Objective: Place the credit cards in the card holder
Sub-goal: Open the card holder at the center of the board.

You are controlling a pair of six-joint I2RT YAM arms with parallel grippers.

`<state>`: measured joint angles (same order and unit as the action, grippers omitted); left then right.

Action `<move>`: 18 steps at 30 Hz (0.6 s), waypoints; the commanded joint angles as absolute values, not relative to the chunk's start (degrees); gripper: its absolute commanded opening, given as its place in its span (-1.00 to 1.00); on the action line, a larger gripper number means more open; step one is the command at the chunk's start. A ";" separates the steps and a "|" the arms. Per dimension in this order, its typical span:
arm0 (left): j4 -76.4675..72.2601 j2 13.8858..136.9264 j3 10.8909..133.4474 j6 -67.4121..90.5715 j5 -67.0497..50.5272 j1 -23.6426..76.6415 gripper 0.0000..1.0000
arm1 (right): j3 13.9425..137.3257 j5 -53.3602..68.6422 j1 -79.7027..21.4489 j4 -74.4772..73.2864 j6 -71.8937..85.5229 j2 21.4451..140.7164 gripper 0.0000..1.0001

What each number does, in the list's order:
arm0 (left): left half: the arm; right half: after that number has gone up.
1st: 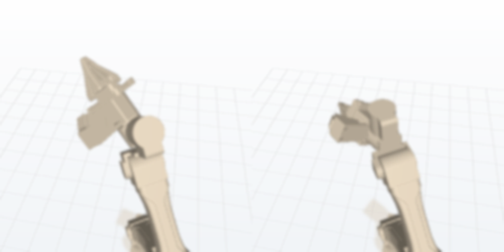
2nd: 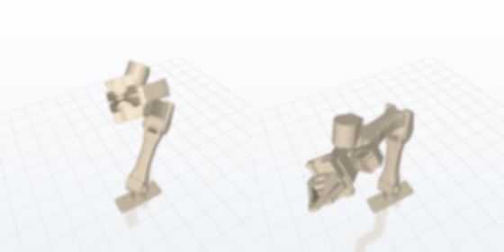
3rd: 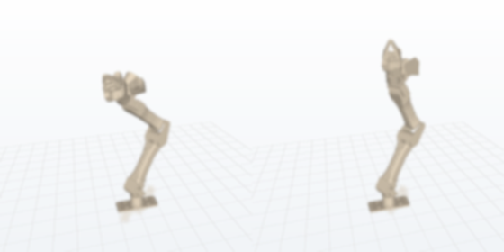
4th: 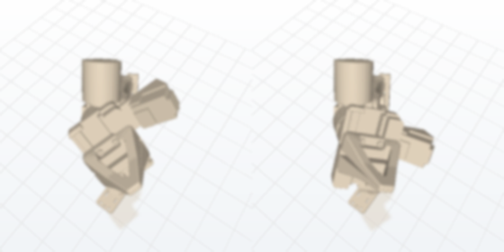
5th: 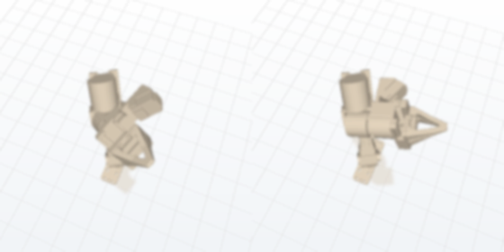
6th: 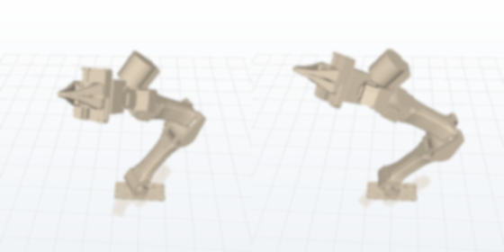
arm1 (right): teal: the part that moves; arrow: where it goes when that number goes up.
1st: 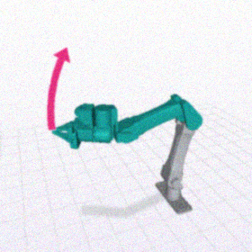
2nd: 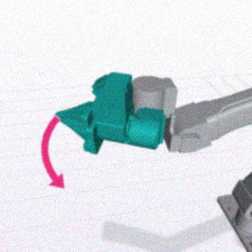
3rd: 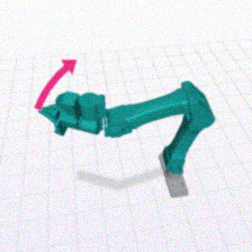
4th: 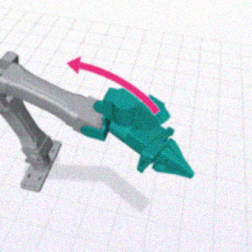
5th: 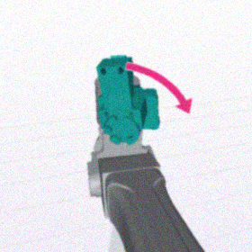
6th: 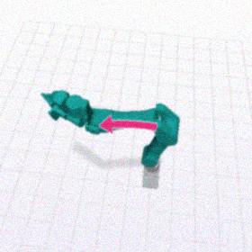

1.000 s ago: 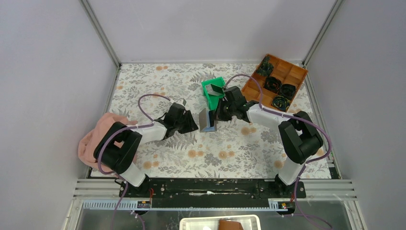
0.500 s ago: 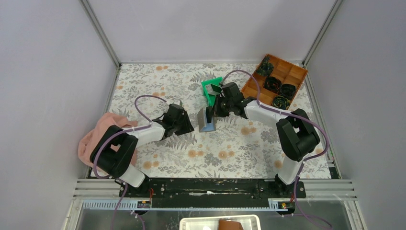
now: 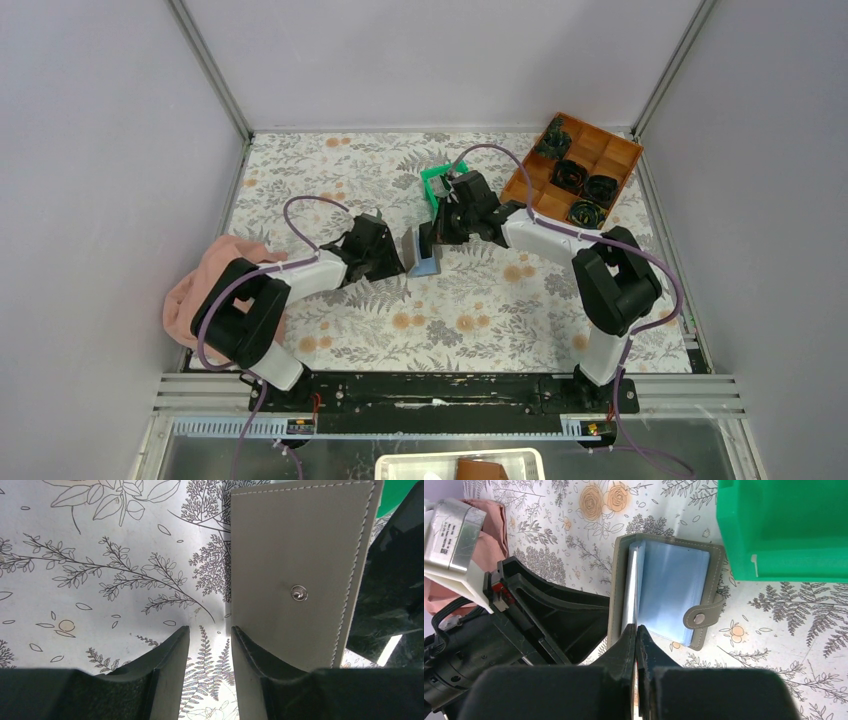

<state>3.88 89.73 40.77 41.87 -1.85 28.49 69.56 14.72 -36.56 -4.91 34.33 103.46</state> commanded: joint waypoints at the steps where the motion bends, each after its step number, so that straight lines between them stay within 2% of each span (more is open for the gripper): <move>1: 14.70 94.63 38.19 40.32 1.27 28.54 -0.10 | 72.58 16.04 -37.94 -4.82 33.38 103.70 -1.00; 18: 17.52 92.92 36.93 42.61 1.64 30.29 -0.11 | 75.06 17.37 -40.14 -3.28 32.69 105.65 -1.00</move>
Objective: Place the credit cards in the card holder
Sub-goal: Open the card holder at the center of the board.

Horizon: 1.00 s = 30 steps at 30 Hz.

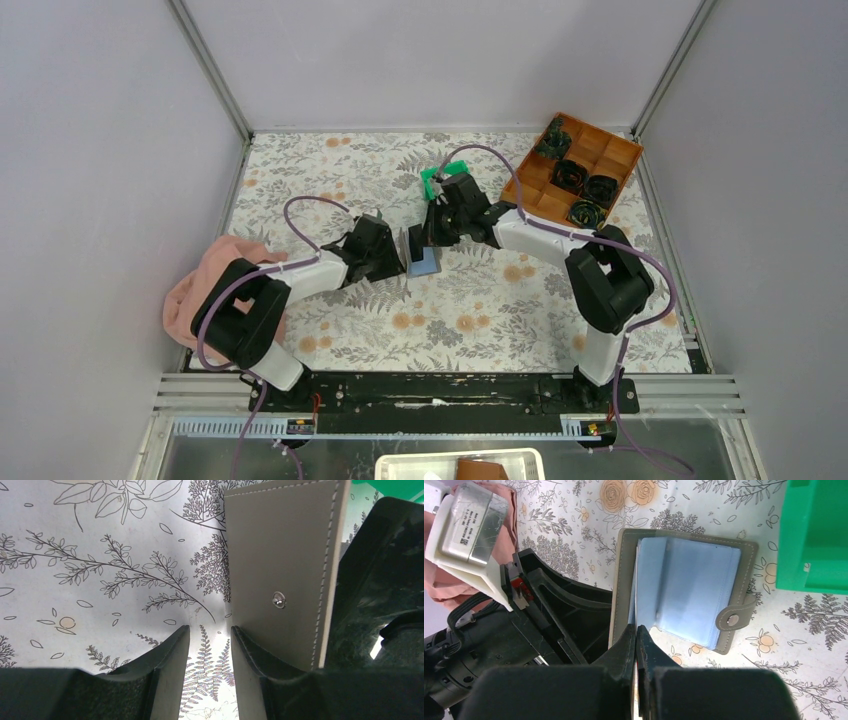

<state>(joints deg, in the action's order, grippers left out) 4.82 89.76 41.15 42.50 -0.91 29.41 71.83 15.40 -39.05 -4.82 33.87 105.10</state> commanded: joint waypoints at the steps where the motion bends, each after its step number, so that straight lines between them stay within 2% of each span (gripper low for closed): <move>1: 17.71 92.78 36.85 42.69 1.78 30.36 -0.11 | 75.47 17.52 -40.28 -3.37 32.55 105.91 -1.00; 30: 22.01 90.05 35.40 42.53 0.10 31.91 -0.11 | 80.94 12.82 -45.64 -8.22 25.54 116.34 -1.00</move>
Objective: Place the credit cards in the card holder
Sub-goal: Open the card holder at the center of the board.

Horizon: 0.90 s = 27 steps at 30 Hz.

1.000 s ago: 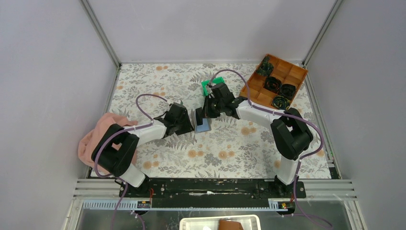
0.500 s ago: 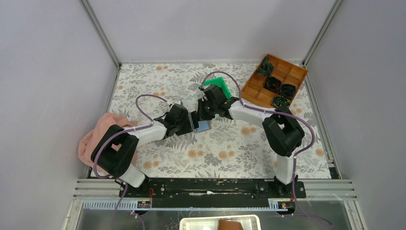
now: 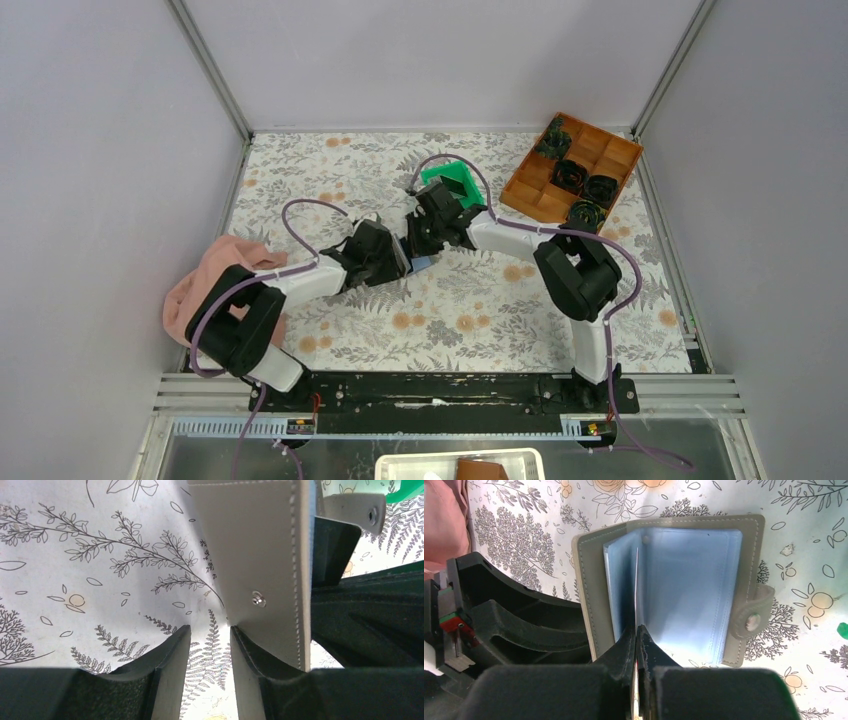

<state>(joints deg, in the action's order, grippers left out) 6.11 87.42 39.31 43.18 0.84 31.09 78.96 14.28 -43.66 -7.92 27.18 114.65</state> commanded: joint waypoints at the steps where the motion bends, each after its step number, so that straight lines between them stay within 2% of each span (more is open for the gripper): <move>1: 22.74 89.82 35.54 42.54 0.36 31.90 -0.11 | 81.01 12.26 -45.79 -8.58 25.37 116.31 -1.00; 6: 26.78 84.81 37.14 42.63 2.04 31.95 -0.11 | 81.12 9.02 -46.91 -10.48 23.00 116.53 -1.00; 16: 36.93 77.71 49.19 42.13 5.37 31.87 -0.09 | 82.19 2.85 -48.83 -12.59 19.88 116.48 -1.00; 27: 34.45 78.14 54.40 44.64 9.47 30.94 -0.06 | 83.08 0.45 -49.64 -14.24 18.69 116.43 -1.00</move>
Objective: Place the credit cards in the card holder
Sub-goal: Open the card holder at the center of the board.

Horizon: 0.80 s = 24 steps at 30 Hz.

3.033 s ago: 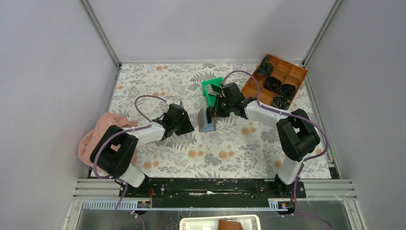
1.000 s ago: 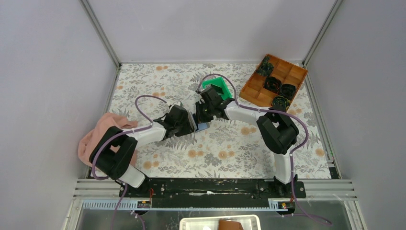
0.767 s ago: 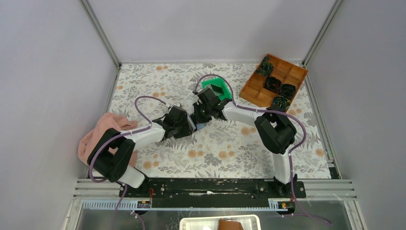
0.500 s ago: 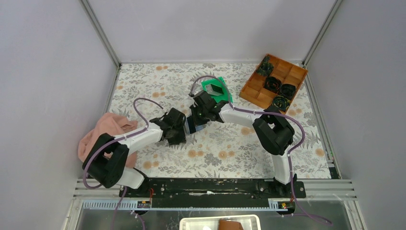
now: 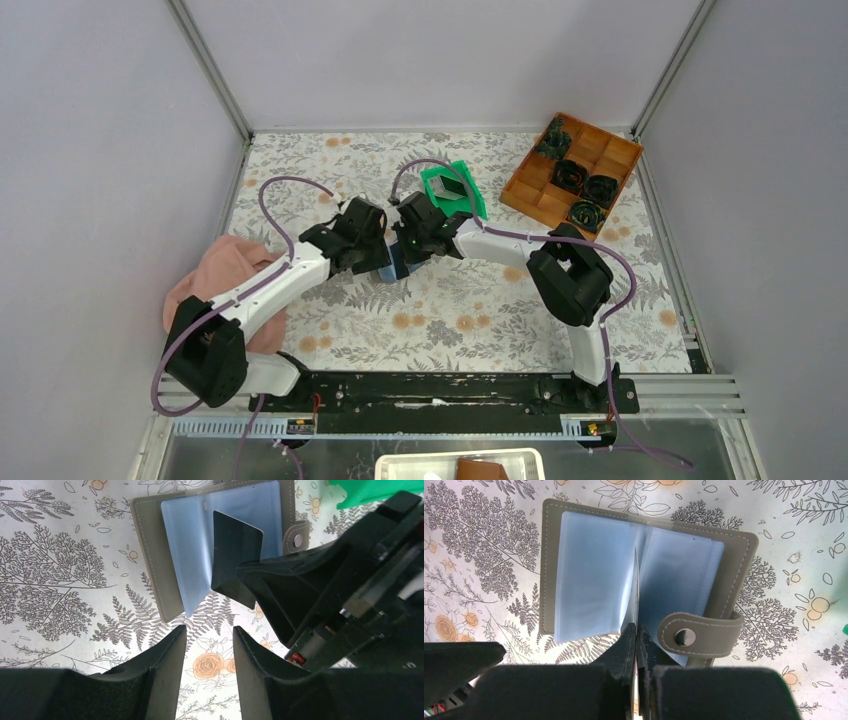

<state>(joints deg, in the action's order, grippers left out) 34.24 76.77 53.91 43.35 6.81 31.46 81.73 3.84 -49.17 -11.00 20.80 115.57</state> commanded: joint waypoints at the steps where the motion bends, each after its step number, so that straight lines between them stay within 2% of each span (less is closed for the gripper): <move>1: 33.51 78.52 54.09 44.91 9.27 30.74 -0.06 | 83.08 0.34 -49.66 -14.29 18.72 116.45 -1.00; 12: 19.93 76.89 47.74 48.35 9.48 30.00 -0.06 | 82.73 0.96 -49.64 -13.76 19.90 116.81 -1.00; 24: 13.83 77.77 46.58 48.89 8.95 29.88 -0.09 | 82.79 1.41 -49.61 -13.79 20.39 117.45 -1.00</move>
